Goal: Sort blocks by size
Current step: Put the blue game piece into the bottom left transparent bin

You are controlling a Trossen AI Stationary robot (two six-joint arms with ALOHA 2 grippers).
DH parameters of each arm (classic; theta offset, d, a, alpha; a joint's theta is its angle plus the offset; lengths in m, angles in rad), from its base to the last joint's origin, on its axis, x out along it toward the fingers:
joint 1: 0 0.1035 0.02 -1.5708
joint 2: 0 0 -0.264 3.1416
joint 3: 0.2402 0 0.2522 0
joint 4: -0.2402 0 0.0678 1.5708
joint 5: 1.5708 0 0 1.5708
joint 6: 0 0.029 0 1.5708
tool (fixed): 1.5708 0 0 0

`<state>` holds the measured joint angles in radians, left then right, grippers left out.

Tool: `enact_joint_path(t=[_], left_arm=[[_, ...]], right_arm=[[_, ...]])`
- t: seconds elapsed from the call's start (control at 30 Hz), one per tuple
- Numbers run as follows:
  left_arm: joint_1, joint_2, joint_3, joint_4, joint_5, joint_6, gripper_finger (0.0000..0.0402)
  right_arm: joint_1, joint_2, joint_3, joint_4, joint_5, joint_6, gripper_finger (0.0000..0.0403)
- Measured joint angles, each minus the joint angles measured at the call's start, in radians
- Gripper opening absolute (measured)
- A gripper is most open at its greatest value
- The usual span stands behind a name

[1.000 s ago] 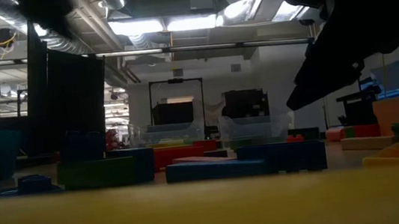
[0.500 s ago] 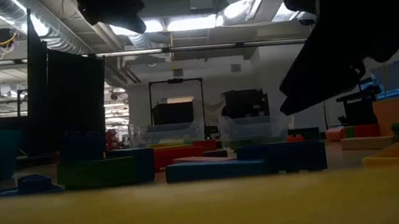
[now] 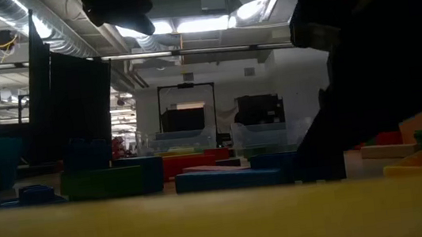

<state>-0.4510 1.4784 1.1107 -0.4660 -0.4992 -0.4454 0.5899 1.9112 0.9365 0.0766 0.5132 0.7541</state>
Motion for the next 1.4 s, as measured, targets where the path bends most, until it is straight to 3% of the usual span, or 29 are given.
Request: enact_joint_path(t=[0.2, 0.5, 0.67, 0.93, 1.07, 1.23, 1.4], left_arm=[[0.001, 0.001, 0.0, 0.007, 0.0, 0.005, 0.0232], [0.001, 0.002, 0.0, 0.008, 0.0, 0.007, 0.0232], [0.0, 0.003, 0.0, 0.017, 0.001, 0.084, 0.0232], [-0.026, 0.008, 0.0, 0.021, 0.102, 0.425, 0.0232], [-0.049, 0.041, -0.001, 0.086, 0.126, 0.605, 0.0232], [-0.068, 0.107, -0.001, 0.157, 0.128, 0.852, 0.0232], [-0.068, 0.168, -0.001, 0.178, 0.114, 0.948, 0.0232]], right_arm=[[-0.001, 0.004, 0.0, -0.005, 0.017, 0.003, 0.0279], [-0.001, 0.003, 0.0, 0.001, 0.007, 0.003, 0.0135], [-0.001, -0.008, -0.001, 0.028, 0.033, -0.006, 0.0135], [-0.021, -0.063, -0.001, 0.17, 0.065, -0.056, 0.015], [-0.045, -0.075, -0.001, 0.267, 0.008, -0.056, 0.0162], [-0.08, -0.075, 0.0, 0.374, -0.082, -0.076, 0.0144], [-0.102, -0.075, -0.001, 0.454, -0.164, -0.081, 0.0152]])
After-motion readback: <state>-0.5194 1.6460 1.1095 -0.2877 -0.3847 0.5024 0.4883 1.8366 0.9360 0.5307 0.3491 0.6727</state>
